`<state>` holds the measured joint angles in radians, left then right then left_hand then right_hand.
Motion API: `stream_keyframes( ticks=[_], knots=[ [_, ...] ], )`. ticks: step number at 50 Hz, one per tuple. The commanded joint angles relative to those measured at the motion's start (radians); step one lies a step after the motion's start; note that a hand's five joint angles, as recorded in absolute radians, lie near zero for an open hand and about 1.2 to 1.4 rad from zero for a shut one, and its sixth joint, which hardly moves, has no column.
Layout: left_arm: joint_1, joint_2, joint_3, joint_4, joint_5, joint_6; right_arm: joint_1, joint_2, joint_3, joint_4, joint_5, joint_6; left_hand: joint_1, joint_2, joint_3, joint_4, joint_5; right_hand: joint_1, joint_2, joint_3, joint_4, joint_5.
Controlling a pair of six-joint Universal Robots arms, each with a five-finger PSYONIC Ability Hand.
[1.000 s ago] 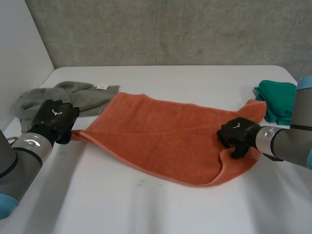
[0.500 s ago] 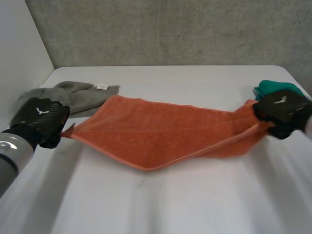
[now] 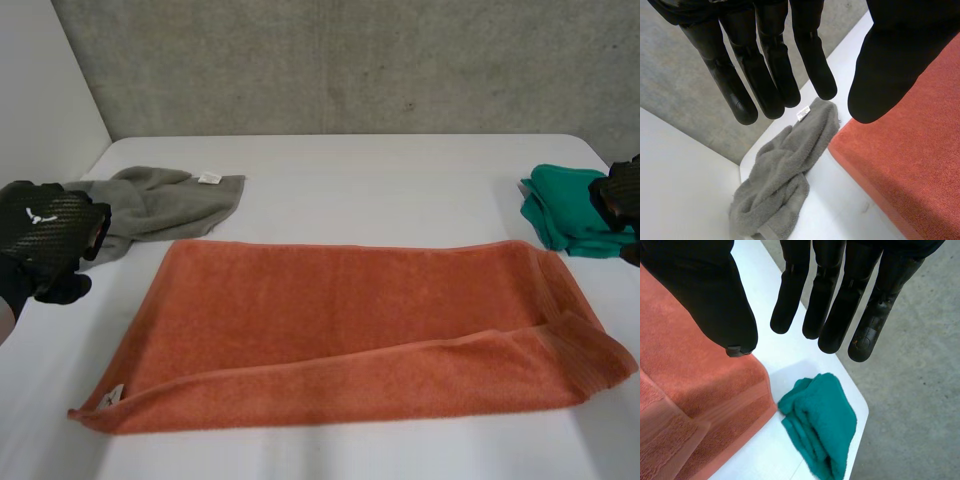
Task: Fold the laundry.
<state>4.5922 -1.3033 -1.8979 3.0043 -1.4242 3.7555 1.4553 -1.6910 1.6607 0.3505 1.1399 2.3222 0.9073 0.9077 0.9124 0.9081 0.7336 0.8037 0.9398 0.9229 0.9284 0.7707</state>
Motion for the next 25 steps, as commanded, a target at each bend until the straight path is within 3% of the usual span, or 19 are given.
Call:
stream_keyframes(
  ticks=[1, 3, 11, 25],
  knots=[
    [-0.114, -0.364, 0.06, 0.119, 0.004, 0.076, 0.051, 0.277, 0.057, -0.151, 0.124, -0.041, -0.167, -0.167, -0.172, -0.168, -0.168, -0.18, -0.316, -0.299, -0.305, -0.322],
    [-0.121, -0.364, 0.056, 0.12, 0.001, 0.076, 0.051, 0.275, 0.059, -0.192, 0.132, -0.032, -0.312, -0.312, -0.317, -0.313, -0.313, -0.246, -0.382, -0.365, -0.371, -0.387],
    [-0.111, -0.366, 0.056, 0.136, 0.001, 0.043, 0.05, 0.275, 0.054, -0.229, 0.116, 0.006, -0.35, -0.351, -0.355, -0.351, -0.351, -0.393, -0.529, -0.512, -0.517, -0.534],
    [-0.128, -0.363, 0.039, 0.151, 0.001, -0.008, 0.056, 0.278, 0.057, -0.251, 0.115, 0.055, -0.415, -0.415, -0.42, -0.416, -0.416, -0.384, -0.52, -0.503, -0.509, -0.525]
  ],
)
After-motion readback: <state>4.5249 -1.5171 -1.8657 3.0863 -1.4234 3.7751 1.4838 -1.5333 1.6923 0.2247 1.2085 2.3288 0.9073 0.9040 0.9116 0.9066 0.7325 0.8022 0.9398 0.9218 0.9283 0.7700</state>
